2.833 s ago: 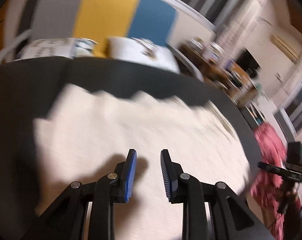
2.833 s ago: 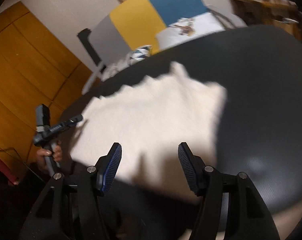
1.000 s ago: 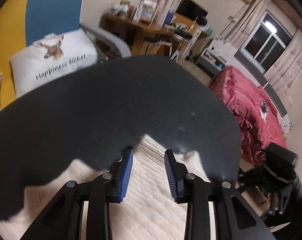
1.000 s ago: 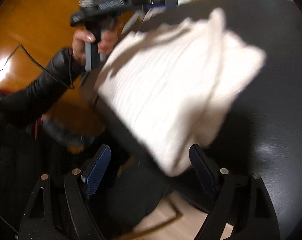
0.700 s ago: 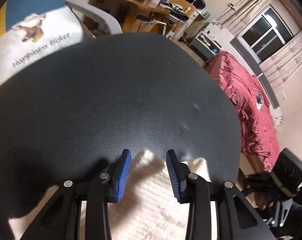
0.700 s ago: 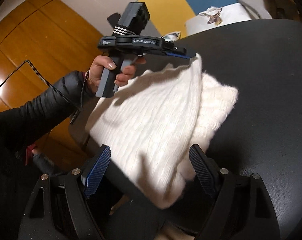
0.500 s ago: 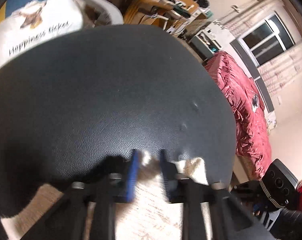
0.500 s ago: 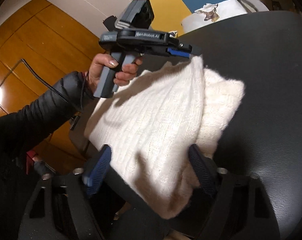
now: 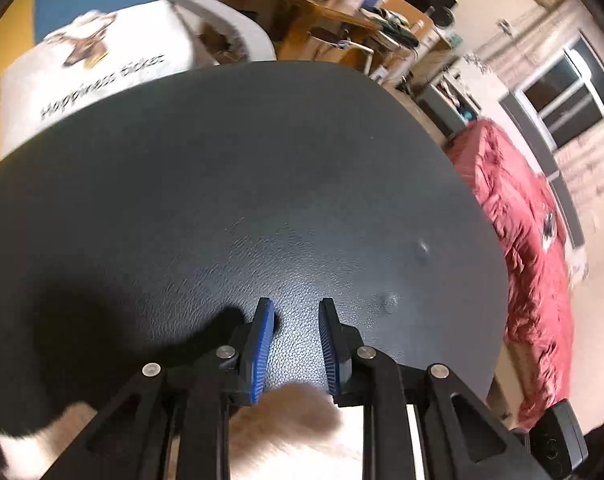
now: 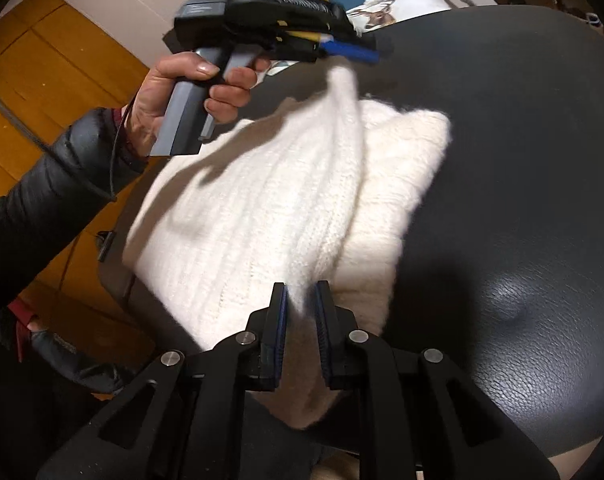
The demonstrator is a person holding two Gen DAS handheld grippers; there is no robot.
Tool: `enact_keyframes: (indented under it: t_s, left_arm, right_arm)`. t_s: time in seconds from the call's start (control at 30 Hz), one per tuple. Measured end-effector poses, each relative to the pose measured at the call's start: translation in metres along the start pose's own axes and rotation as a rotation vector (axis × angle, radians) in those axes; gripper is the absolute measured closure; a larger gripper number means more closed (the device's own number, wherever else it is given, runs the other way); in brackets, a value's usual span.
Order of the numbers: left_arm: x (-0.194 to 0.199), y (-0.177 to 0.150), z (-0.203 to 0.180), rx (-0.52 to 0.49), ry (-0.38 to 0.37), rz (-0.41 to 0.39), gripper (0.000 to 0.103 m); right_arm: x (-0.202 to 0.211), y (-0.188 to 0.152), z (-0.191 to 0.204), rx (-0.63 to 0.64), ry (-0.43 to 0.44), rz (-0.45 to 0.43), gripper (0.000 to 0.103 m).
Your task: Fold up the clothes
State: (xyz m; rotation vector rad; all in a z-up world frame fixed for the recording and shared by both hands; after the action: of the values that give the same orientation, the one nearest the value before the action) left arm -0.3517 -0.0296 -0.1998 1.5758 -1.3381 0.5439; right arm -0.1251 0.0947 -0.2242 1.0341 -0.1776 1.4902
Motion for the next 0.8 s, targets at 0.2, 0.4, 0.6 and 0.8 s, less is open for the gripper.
enact_keyframes:
  t_s: [0.2,0.4,0.6,0.8]
  left_arm:
    - [0.073,-0.052,-0.021,-0.171,0.002,-0.114,0.081]
    - [0.111,-0.126,-0.023,-0.211,0.067,-0.175,0.081]
    - [0.116,-0.162,-0.008,-0.203,0.078,-0.208,0.080]
    - [0.110,-0.168,0.000,-0.203,0.108,-0.231,0.079]
  right_arm:
    - [0.004,0.000,-0.006,-0.017,-0.018,-0.008,0.092]
    - [0.049,0.047,0.015,0.062,-0.067,-0.162,0.076]
    - [0.011,0.112,0.015,0.142,-0.222,-0.189,0.036]
    - [-0.052,0.119,-0.014,0.210,-0.388,-0.036,0.062]
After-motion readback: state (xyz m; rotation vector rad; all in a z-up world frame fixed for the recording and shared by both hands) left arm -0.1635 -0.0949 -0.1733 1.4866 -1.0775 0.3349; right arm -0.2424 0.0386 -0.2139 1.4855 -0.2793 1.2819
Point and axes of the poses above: each gripper's, at about its wrist camera, not at the fingertips, and x roughly against the way its jaws point, z to its left, y to its top, the point moved 8 cm from there along -x, roughly the way its jaws point, and after that the axes turned 1 degree about -x, right-handed, at the moved point
